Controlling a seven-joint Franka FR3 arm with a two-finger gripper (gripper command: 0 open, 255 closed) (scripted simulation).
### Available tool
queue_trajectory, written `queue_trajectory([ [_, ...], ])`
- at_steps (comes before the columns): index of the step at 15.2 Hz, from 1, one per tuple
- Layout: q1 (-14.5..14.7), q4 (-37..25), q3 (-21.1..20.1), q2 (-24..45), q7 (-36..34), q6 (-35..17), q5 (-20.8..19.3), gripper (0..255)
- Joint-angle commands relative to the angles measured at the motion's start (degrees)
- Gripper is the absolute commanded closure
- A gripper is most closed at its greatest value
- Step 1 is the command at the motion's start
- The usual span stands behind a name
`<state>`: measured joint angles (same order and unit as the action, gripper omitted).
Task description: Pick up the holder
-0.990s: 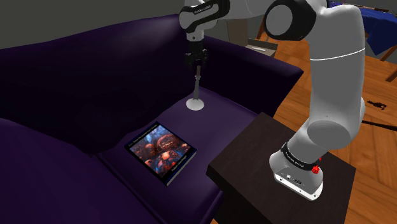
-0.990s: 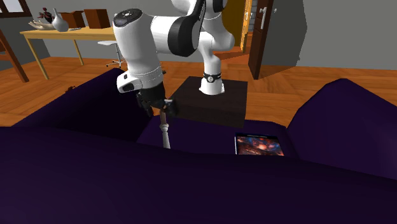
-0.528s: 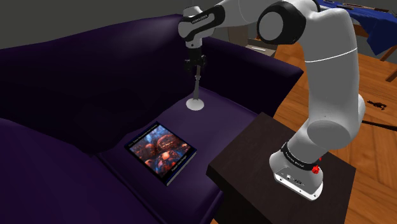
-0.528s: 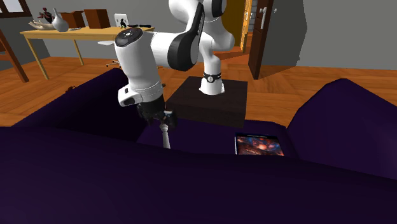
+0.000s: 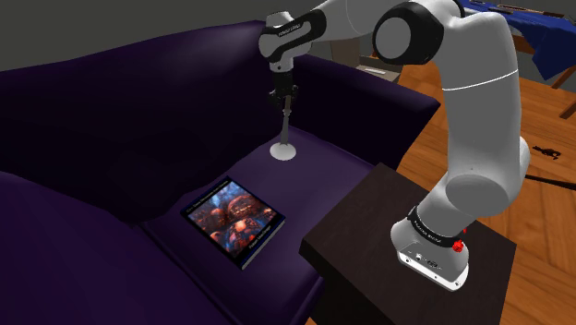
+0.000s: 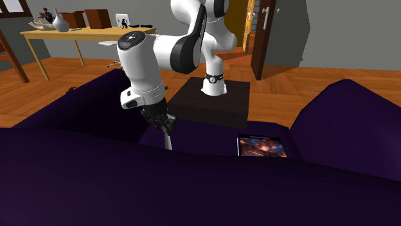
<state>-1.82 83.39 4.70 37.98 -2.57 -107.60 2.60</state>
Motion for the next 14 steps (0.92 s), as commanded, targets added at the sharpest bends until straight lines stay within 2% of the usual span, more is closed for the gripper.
queue_trajectory([
  [1,-0.01,0.01,0.01,0.03,0.00,-0.01,0.00,255],
  [4,-0.03,0.07,0.01,0.06,0.04,-0.10,0.00,255],
  [14,0.01,-2.66,0.17,-3.11,-0.07,5.79,-0.25,255],
])
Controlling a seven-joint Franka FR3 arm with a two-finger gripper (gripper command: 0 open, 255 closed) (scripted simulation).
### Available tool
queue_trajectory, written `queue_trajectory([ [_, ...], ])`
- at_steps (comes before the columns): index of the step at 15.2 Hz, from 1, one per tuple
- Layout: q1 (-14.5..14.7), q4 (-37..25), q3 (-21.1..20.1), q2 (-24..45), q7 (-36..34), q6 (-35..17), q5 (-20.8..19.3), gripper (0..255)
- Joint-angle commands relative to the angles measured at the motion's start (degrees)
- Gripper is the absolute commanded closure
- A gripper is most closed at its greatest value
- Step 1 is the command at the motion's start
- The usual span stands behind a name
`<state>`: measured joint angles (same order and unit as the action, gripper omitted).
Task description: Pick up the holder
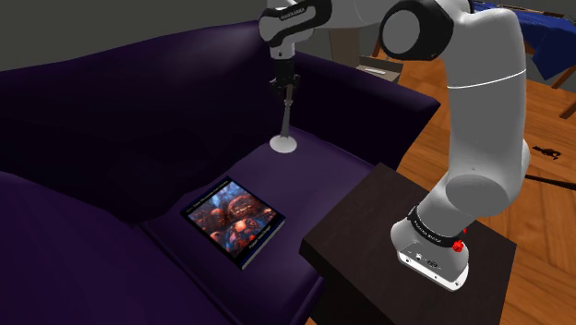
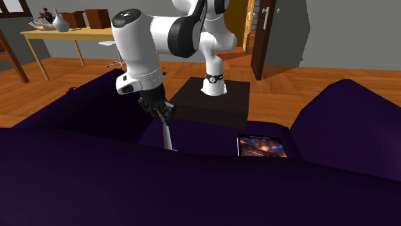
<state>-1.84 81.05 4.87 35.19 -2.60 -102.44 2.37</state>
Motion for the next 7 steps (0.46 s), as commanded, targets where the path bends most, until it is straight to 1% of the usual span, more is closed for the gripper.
queue_trajectory([
  [1,0.03,-0.68,0.01,-0.59,-0.05,1.25,-0.04,255],
  [5,0.03,-2.30,0.06,-1.51,-0.09,3.80,-0.12,255],
  [7,0.03,-2.37,0.06,-1.55,-0.09,3.90,-0.12,255],
])
